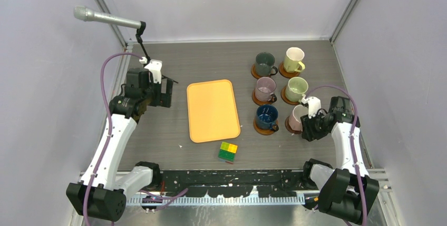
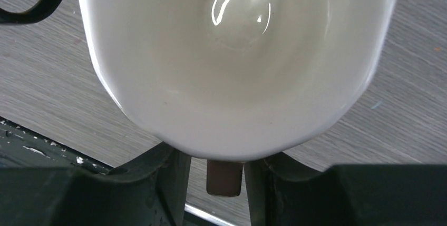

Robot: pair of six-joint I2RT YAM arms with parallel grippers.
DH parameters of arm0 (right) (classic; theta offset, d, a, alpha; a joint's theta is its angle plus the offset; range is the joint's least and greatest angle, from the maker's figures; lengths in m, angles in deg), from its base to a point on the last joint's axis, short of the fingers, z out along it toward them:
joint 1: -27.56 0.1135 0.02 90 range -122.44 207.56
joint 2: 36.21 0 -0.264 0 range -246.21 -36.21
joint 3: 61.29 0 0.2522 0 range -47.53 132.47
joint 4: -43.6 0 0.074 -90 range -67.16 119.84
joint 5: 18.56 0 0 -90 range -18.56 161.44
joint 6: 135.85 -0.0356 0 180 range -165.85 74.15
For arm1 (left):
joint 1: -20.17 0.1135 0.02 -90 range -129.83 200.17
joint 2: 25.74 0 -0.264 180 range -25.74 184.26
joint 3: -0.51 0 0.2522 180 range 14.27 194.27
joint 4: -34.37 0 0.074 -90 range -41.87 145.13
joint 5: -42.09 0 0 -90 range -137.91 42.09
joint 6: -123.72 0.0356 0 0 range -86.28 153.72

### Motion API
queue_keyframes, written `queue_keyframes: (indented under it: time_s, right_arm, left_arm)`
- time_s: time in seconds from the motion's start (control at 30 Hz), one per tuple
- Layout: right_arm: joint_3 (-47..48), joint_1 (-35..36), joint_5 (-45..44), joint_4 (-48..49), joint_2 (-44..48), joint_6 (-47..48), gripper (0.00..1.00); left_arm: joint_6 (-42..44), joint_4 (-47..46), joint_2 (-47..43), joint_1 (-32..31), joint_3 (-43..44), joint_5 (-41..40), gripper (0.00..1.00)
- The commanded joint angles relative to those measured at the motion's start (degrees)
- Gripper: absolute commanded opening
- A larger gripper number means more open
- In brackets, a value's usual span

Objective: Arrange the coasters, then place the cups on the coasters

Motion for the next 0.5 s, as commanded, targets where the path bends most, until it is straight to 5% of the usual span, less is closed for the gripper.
queue_keyframes:
  time_s: [0.0, 0.27, 0.47]
  right_arm:
    - [0.15, -0.16, 0.72, -2.48, 0.83, 0.68, 0.47]
    - [1.63, -0.2, 1.06, -6.33, 2.0, 2.87, 0.68]
    - [3.98, -0.18, 0.08, -9.1, 1.45, 3.82, 0.72]
  left_arm:
    - [0.01, -3.17, -0.12, 0.14, -0.22, 0.17, 1.0]
    - [0.06, -3.17, -0.26, 0.18, -0.24, 0.34, 1.0]
    - [0.31, -2.98, -0.36, 0.16, 0.03, 0.43, 1.0]
